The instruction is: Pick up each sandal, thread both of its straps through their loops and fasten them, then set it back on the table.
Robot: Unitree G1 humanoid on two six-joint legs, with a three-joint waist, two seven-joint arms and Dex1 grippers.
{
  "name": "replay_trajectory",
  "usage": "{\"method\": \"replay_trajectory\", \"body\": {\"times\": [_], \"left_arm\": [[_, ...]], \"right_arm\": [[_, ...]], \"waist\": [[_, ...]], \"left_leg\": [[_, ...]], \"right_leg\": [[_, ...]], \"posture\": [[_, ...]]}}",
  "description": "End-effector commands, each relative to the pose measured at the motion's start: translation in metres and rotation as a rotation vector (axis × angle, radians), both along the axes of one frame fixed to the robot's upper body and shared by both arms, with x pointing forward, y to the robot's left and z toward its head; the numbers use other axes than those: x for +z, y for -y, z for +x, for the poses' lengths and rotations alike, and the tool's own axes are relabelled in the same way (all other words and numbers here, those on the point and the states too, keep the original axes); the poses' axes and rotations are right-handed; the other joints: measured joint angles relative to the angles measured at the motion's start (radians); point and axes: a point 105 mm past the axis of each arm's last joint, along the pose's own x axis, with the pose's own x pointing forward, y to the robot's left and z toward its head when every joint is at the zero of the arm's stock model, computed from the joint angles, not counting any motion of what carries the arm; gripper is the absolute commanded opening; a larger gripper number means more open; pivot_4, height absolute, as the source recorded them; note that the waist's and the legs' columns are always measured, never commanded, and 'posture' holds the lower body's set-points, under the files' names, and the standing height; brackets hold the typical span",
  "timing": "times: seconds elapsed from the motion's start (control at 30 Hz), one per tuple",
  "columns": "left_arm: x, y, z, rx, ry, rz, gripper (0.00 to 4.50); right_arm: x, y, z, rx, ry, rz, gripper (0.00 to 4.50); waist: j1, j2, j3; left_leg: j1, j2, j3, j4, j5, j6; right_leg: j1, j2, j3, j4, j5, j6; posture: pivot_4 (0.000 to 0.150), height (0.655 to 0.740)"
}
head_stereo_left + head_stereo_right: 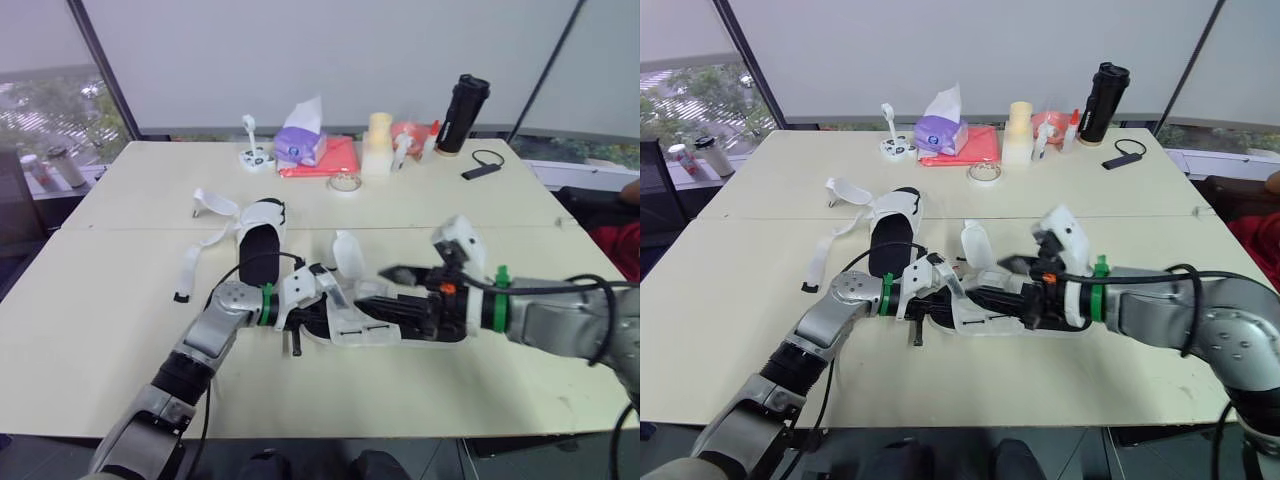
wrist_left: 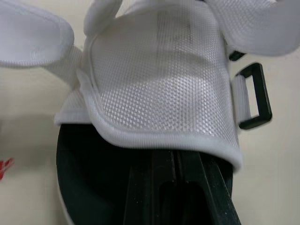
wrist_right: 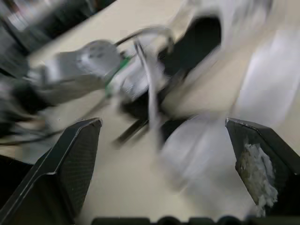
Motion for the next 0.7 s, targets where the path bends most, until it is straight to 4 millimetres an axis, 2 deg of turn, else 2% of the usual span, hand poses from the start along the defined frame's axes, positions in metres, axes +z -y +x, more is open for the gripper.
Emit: {"method": "replay_trajectory", "body": {"times": [0.03, 0.17, 0.23, 0.3, 0.4, 0.53, 0.63, 0.7], "left_arm": [[0.001, -0.002, 0.003, 0.006, 0.015, 0.007, 0.00], [0.001, -0.003, 0.003, 0.007, 0.016, 0.009, 0.00], [0.000, -0.002, 0.003, 0.007, 0.015, 0.009, 0.00], [-0.001, -0.002, 0.002, 0.008, 0.013, 0.011, 0.00], [-0.001, -0.003, 0.002, 0.010, 0.012, 0.013, 0.00], [-0.002, -0.004, 0.002, 0.017, 0.012, 0.013, 0.00], [-0.002, -0.002, 0.002, 0.014, 0.014, 0.010, 0.00], [0.000, 0.000, 0.002, 0.008, 0.020, 0.004, 0.00]], "right_arm": [[-0.001, -0.010, 0.002, 0.074, 0.096, -0.020, 4.47], [-0.014, -0.026, -0.004, 0.192, 0.070, -0.017, 4.47], [-0.025, -0.031, -0.017, 0.286, 0.002, -0.014, 4.47], [-0.027, -0.031, -0.041, 0.411, -0.094, 0.031, 4.47], [-0.022, -0.022, -0.057, 0.482, -0.144, 0.042, 4.47], [-0.021, 0.009, -0.068, 0.462, -0.185, -0.040, 4.47], [-0.023, 0.024, -0.069, 0.389, -0.198, -0.094, 4.47], [-0.027, 0.032, -0.061, 0.283, -0.245, -0.076, 4.47]], "waist": [[0.000, 0.000, 0.000], [-0.001, 0.000, 0.000], [-0.001, 0.000, 0.000], [0.001, 0.000, 0.000], [0.000, 0.000, 0.000], [0.001, 0.000, 0.000], [0.001, 0.000, 0.000], [0.000, 0.000, 0.000]], "left_leg": [[-0.003, 0.000, 0.000, 0.000, 0.000, 0.000], [-0.009, -0.001, 0.000, 0.002, 0.000, 0.000], [-0.009, -0.001, 0.000, 0.002, 0.000, 0.000], [-0.009, -0.001, 0.000, 0.002, 0.000, 0.000], [-0.009, -0.001, -0.001, 0.002, 0.000, 0.000], [-0.008, -0.001, -0.001, 0.002, 0.000, 0.000], [-0.007, -0.001, -0.001, 0.002, 0.000, 0.000], [-0.007, -0.001, -0.001, 0.002, 0.000, 0.000]], "right_leg": [[-0.002, 0.000, 0.000, -0.001, 0.000, 0.000], [-0.008, -0.001, 0.000, 0.000, 0.000, 0.000], [-0.008, -0.001, -0.001, 0.000, 0.000, 0.000], [-0.008, -0.001, -0.001, 0.000, 0.000, 0.000], [-0.007, -0.002, -0.001, 0.000, 0.000, 0.000], [-0.006, -0.002, -0.002, 0.000, 0.000, 0.000], [-0.006, -0.002, -0.002, 0.000, 0.000, 0.000], [-0.005, -0.002, -0.002, 0.000, 0.000, 0.000]], "posture": [[0.150, 0.7400], [0.150, 0.7400], [0.150, 0.7400], [0.150, 0.7400], [0.150, 0.7400], [0.150, 0.7400], [0.150, 0.7400], [0.150, 0.7400]]}}
